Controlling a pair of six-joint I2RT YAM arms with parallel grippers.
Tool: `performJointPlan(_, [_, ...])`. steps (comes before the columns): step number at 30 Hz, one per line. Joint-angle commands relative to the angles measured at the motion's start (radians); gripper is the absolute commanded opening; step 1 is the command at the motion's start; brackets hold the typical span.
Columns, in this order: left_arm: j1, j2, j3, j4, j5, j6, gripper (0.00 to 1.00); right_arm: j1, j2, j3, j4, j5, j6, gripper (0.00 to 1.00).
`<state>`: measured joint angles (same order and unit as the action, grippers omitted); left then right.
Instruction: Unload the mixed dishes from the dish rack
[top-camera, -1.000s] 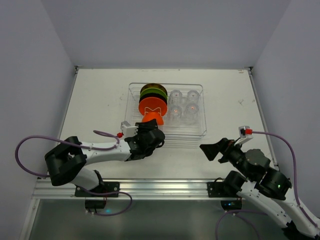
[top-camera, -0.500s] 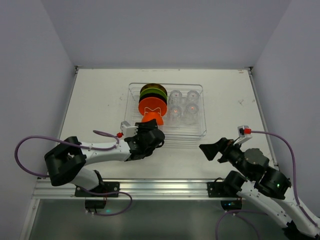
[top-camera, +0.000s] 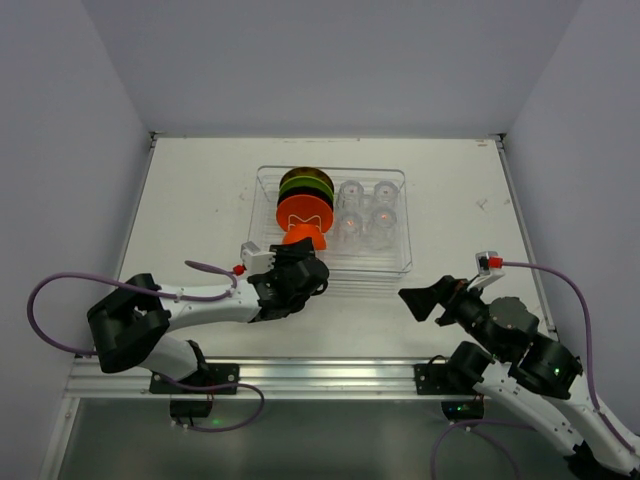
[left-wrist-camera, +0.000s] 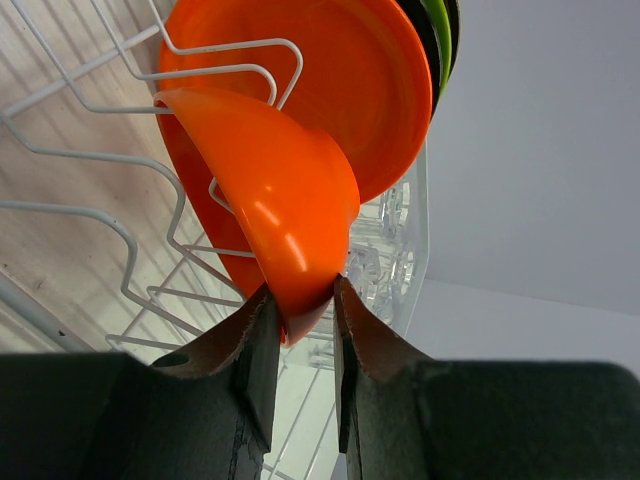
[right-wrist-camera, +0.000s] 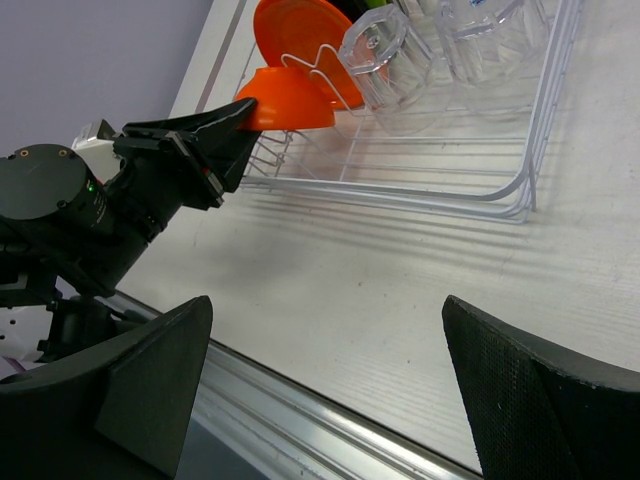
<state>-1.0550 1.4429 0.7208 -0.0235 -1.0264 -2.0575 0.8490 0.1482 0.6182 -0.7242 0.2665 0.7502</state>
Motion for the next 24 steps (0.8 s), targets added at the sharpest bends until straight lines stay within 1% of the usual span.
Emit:
performJointPlan(1, [-0.003, -0.033, -0.007, -0.039, -0.101, -0.391, 0.20, 0.002, -0.004, 0.000, 0.031, -0.010, -0.015, 0.99])
performJointPlan(4, [-0.005, -0.042, -0.001, -0.038, -0.110, -0.359, 0.20, 0.002, -0.001, 0.000, 0.032, -0.010, -0.015, 0.99])
performJointPlan(14, [-0.007, -0.047, 0.003, -0.026, -0.120, -0.319, 0.20, 0.002, -0.001, -0.002, 0.034, -0.012, -0.015, 0.99])
performJointPlan(19, [-0.005, -0.035, -0.006, -0.024, -0.113, -0.339, 0.20, 0.002, -0.004, -0.002, 0.034, -0.012, -0.015, 0.99])
performJointPlan(24, [-0.008, -0.032, 0.008, -0.020, -0.127, -0.314, 0.20, 0.002, -0.002, -0.003, 0.035, -0.012, -0.015, 0.99])
